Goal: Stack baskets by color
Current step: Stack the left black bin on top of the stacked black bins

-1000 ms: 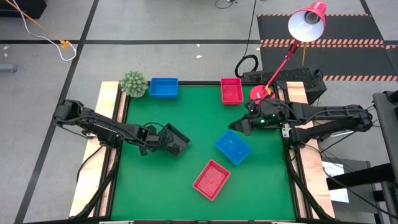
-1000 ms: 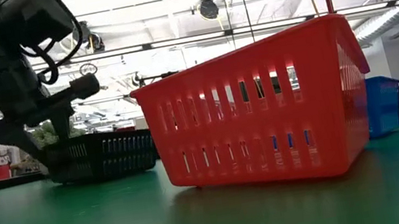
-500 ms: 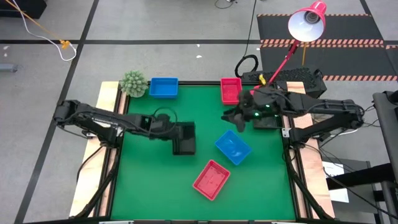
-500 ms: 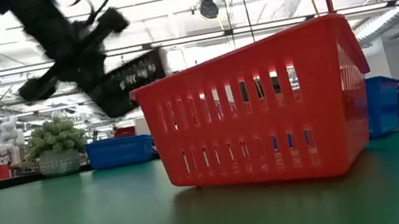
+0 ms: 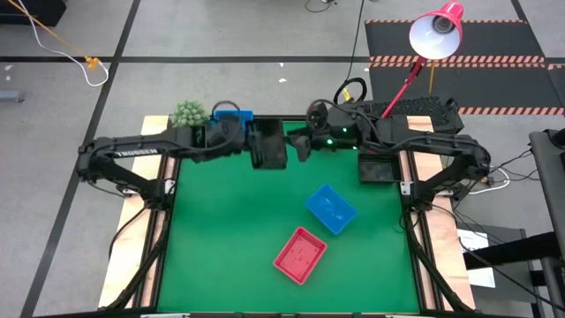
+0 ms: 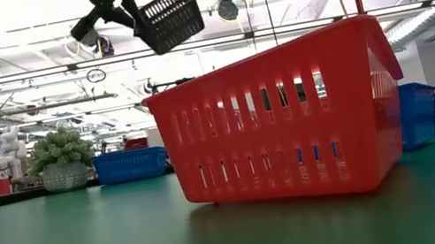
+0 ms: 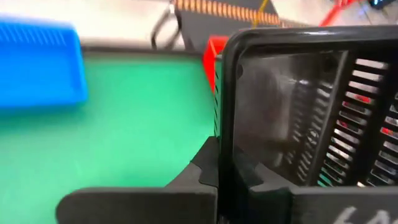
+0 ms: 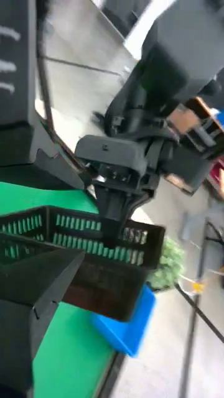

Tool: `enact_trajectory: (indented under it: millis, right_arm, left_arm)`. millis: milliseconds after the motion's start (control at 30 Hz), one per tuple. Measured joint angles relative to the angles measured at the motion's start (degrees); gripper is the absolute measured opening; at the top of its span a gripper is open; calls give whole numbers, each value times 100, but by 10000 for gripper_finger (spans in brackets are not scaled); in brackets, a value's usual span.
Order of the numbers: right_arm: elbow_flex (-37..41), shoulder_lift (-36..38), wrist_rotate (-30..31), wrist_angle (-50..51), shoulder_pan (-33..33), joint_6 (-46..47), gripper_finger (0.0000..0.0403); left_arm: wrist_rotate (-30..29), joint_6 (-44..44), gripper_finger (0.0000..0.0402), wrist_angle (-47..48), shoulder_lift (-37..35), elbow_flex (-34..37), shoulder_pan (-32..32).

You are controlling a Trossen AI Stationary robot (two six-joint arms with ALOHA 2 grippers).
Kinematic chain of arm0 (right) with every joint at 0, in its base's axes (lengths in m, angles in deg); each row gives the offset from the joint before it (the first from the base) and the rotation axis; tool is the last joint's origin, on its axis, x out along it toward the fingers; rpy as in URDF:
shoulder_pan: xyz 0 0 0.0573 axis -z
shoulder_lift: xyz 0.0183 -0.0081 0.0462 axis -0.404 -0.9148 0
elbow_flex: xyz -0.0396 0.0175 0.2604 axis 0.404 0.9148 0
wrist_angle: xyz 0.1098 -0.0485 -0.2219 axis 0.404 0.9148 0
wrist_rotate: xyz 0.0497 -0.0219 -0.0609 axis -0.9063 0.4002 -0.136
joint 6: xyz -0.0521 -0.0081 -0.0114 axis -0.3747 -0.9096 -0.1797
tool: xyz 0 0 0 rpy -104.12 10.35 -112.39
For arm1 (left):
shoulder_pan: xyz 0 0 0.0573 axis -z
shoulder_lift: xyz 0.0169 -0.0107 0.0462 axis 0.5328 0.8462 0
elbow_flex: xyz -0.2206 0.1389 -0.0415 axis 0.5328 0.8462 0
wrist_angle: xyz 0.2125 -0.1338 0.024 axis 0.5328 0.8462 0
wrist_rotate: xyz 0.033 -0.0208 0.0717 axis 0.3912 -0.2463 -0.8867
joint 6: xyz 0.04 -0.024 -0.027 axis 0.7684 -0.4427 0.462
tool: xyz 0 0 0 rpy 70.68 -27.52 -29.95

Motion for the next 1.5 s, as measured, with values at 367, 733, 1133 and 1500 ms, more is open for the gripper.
enact_trajectory:
  millis: [367,733,1133,1500]
  right_arm:
    - [4,-78,1241,-257,145,-2262,182]
    - [7,-89,2186,-724,152,-3156,162]
    - [15,-569,3101,-1106,158,-3850,155]
    - [15,-569,3526,-1079,178,-3875,108]
  left_arm:
    - [-287,1778,2,-1305,2,-177,-766]
    - [-124,2623,4,-2101,182,-174,-1210]
    - [432,2604,5,-2686,527,-172,-1353]
    - [416,2469,9,-2688,533,-172,-1349]
